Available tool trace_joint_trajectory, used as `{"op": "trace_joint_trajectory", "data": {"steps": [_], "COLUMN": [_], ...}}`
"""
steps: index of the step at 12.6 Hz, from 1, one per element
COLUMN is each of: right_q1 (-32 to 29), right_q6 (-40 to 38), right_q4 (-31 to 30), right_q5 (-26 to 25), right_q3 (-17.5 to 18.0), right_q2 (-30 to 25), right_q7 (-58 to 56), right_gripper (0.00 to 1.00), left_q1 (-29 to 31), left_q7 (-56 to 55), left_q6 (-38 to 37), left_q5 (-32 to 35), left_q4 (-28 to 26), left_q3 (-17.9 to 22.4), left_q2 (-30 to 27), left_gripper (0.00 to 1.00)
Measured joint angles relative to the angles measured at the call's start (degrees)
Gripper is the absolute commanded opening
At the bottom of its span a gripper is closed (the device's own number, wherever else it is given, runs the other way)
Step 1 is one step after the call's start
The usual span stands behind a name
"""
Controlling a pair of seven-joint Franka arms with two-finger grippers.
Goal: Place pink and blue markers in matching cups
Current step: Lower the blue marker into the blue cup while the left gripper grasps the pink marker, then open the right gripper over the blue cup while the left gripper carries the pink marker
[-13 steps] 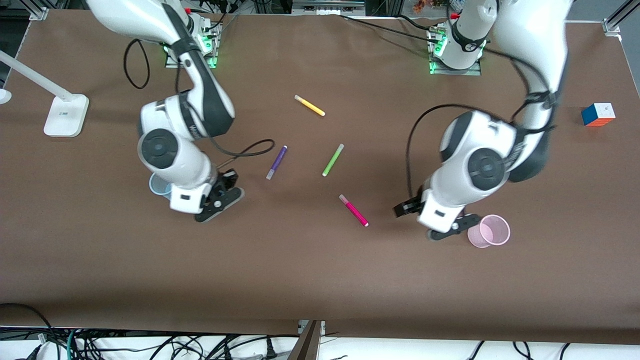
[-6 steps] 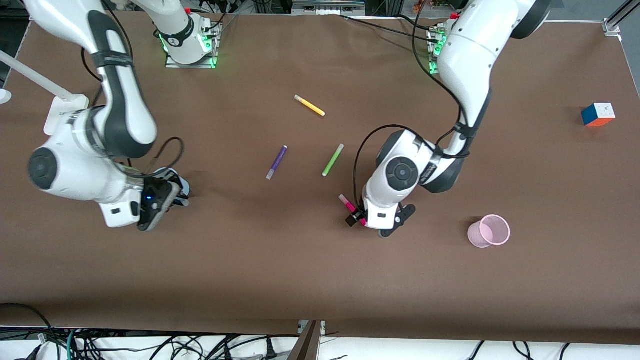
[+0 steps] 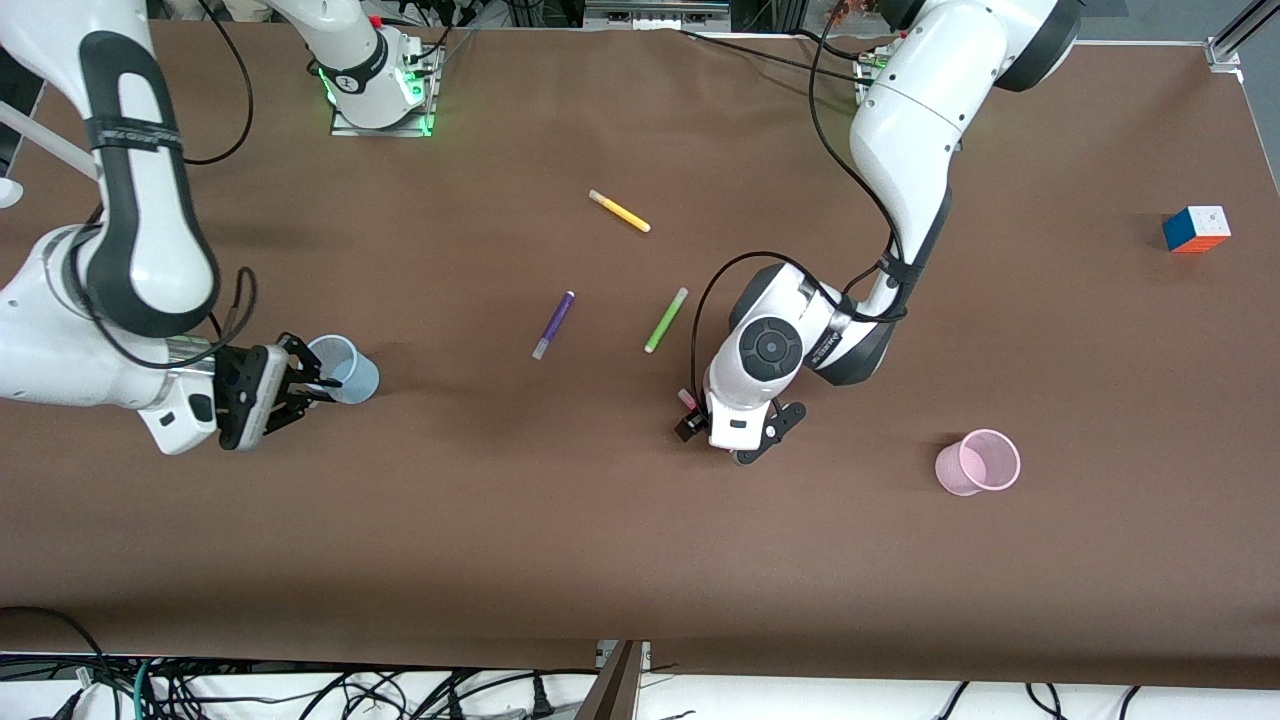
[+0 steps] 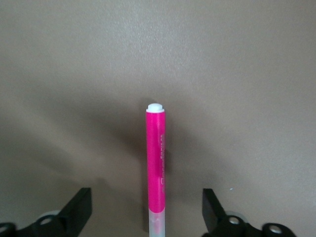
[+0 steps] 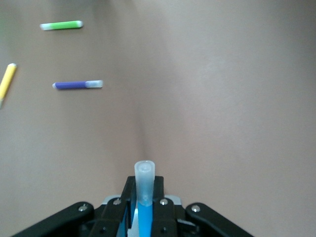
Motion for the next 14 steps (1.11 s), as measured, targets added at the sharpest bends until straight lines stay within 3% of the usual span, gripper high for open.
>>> {"op": "trace_joint_trajectory", "data": {"steps": [2, 4, 6, 8, 10, 11, 12, 14], "right_q1": [-1.57, -2.89, -3.86, -4.55, -4.8, -4.88, -5.06, -5.63], "right_q6": [-2.29, -5.25, -6.6, -6.92, -7.06, -7.06, -7.06, -7.08], "right_q4": [-1.01, -2.1, -3.32, -3.98, -4.73, -5.12, -5.51, -5.63], "right_q5": [1.27, 4.42, 6.71, 7.25, 7.57, 8.19, 9.0, 9.76], "right_q3": [0.01, 0.01, 0.02, 0.02, 0.02, 0.03, 0.02, 0.03], "right_q2": [0.09, 0.1, 0.12, 0.21, 0.55, 0.89, 1.31, 2.11], "right_q7": [-4.38, -8.22, -12.7, -16.68, -20.45, -22.06, -23.14, -23.31], "right_gripper": [0.06, 0.06, 0.06, 0.06, 0.07, 0.29, 0.99, 1.0], "left_q1": [-0.57, -1.19, -1.72, -2.04, -2.14, -2.14, -2.06, -0.84], "left_q7": [-0.2, -0.25, -0.25, -0.25, -0.21, -0.03, 0.47, 5.36], "left_q6": [0.01, 1.16, 1.89, 1.87, 1.88, 1.87, 1.18, -6.25], "left_q5": [0.0, 0.0, 0.0, 0.0, 0.06, 0.58, 2.04, 4.63], "left_q4": [0.02, 0.03, 0.15, 0.45, 0.68, 0.92, 1.44, 3.0], "left_q3": [0.0, 0.0, 0.06, 0.06, 0.07, 0.22, 0.58, 1.28], "left_q2": [0.37, 1.4, 2.15, 2.14, 2.15, 2.13, 2.02, 0.63], "left_gripper": [0.53, 0.5, 0.3, 0.0, 0.0, 0.0, 0.0, 0.0]}}
